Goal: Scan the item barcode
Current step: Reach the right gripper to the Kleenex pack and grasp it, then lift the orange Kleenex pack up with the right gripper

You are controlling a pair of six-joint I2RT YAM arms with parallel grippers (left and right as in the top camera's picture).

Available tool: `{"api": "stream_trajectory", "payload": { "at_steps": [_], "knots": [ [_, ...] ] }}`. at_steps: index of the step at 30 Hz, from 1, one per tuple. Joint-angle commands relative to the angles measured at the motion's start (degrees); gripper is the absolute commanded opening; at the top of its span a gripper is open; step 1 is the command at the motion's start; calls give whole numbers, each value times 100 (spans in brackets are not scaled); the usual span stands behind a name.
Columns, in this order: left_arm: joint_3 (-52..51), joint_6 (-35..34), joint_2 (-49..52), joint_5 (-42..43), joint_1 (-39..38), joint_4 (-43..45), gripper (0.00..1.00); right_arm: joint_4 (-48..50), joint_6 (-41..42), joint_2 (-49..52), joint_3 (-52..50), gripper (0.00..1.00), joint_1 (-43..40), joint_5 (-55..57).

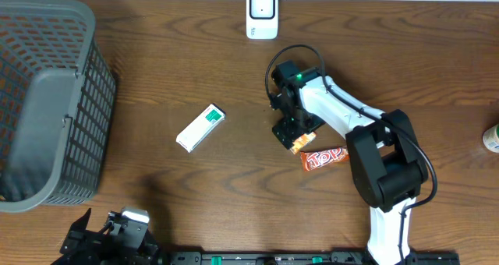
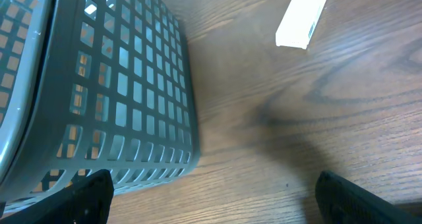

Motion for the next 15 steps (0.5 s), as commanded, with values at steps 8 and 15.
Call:
{"api": "stream_trajectory", "payload": {
  "at_steps": [8,15],
  "knots": [
    [17,11,-7,-28,-24,-2,98,129,188,310,-317,68,42,-337],
    [17,11,-7,-28,-24,-2,98,131,240,310,-317,99,46,-474]
  ]
}}
